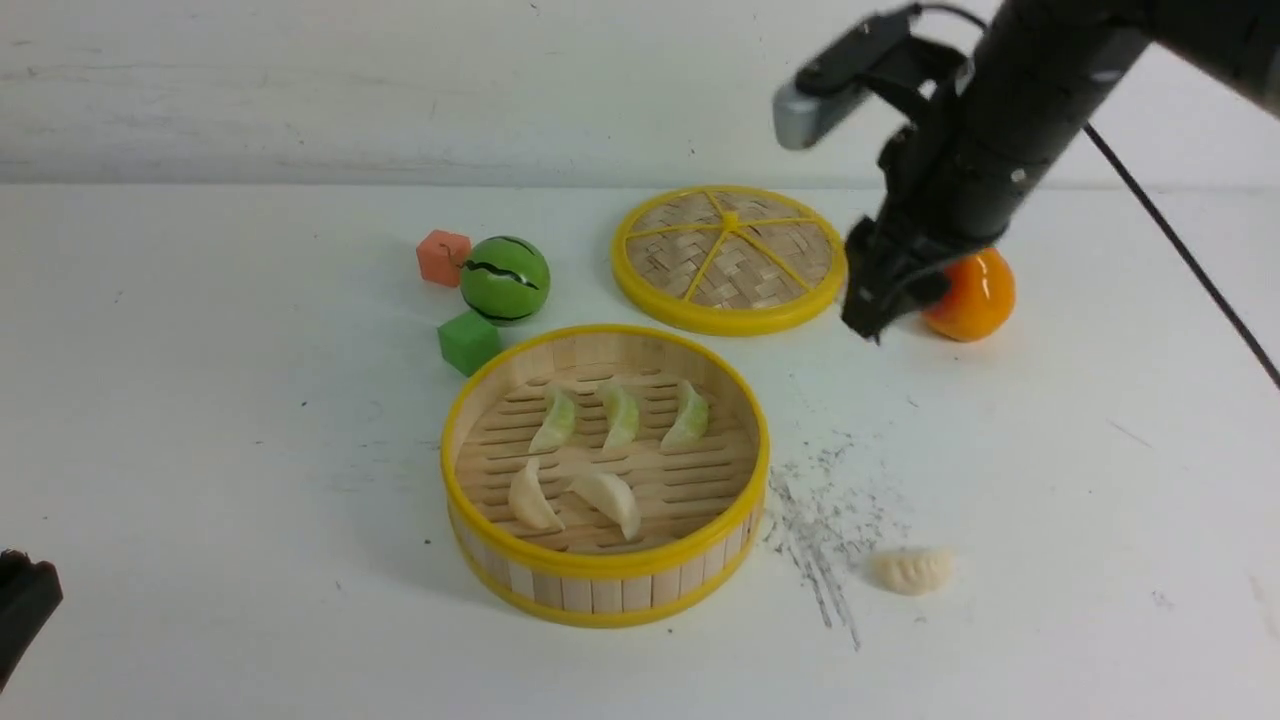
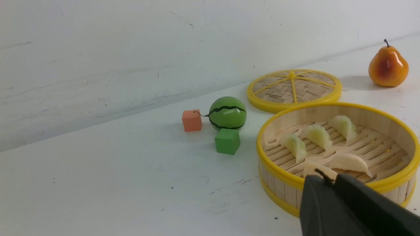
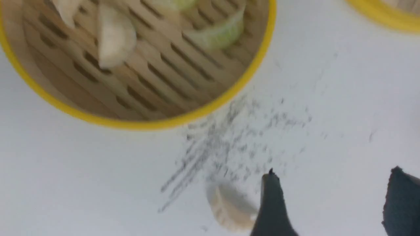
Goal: Put the dumplings into the steamer on the white table.
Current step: 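Reach for and grasp a dumpling lying on the table beside the steamer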
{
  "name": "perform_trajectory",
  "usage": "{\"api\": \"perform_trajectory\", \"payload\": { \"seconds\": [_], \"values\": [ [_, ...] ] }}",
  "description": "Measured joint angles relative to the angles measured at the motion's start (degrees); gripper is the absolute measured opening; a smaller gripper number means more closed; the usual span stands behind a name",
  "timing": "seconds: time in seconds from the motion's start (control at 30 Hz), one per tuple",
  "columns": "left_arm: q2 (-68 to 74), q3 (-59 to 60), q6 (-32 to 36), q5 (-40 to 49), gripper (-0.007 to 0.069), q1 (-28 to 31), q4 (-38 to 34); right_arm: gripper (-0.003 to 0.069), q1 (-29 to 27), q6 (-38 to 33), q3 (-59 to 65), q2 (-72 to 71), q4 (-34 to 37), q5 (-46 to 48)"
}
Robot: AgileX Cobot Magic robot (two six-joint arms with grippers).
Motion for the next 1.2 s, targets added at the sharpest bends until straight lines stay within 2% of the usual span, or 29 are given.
{"api": "perform_trajectory", "payload": {
  "seconds": [0.13, 0.23, 0.33, 0.43, 0.57, 0.73, 1.2],
  "values": [
    [0.0, 0.0, 0.0, 0.0, 0.0049, 0.0, -0.05, 0.0437, -0.81, -5.66, 13.98, 0.58, -0.1, -2.13],
    [0.0, 0.0, 0.0, 0.0, 0.0052, 0.0, -0.05, 0.0437, -0.71, -11.25, 22.98, 0.68, 0.14, -9.29],
    [0.0, 0.0, 0.0, 0.0, 0.0052, 0.0, -0.05, 0.0437, -0.69, -13.09, 26.38, 0.68, 0.42, -13.11],
    [0.0, 0.0, 0.0, 0.05, 0.0052, 0.0, -0.05, 0.0437, -0.69, -14.63, 30.26, 0.05, 0.18, -20.75],
    [0.0, 0.0, 0.0, 0.05, 0.0052, 0.0, -0.05, 0.0412, -0.69, -15.94, 31.61, -0.04, 0.16, -24.5],
    [0.0, 0.0, 0.0, 0.04, 0.0054, 0.0, -0.05, 0.0377, -0.63, -16.29, 32.16, -0.04, 0.67, -23.66],
    [0.0, 0.0, 0.0, 0.04, 0.0067, 0.0, -0.05, 0.0372, -0.58, -16.49, 32.56, -3.39, 1.03, -24.01]
  ]
}}
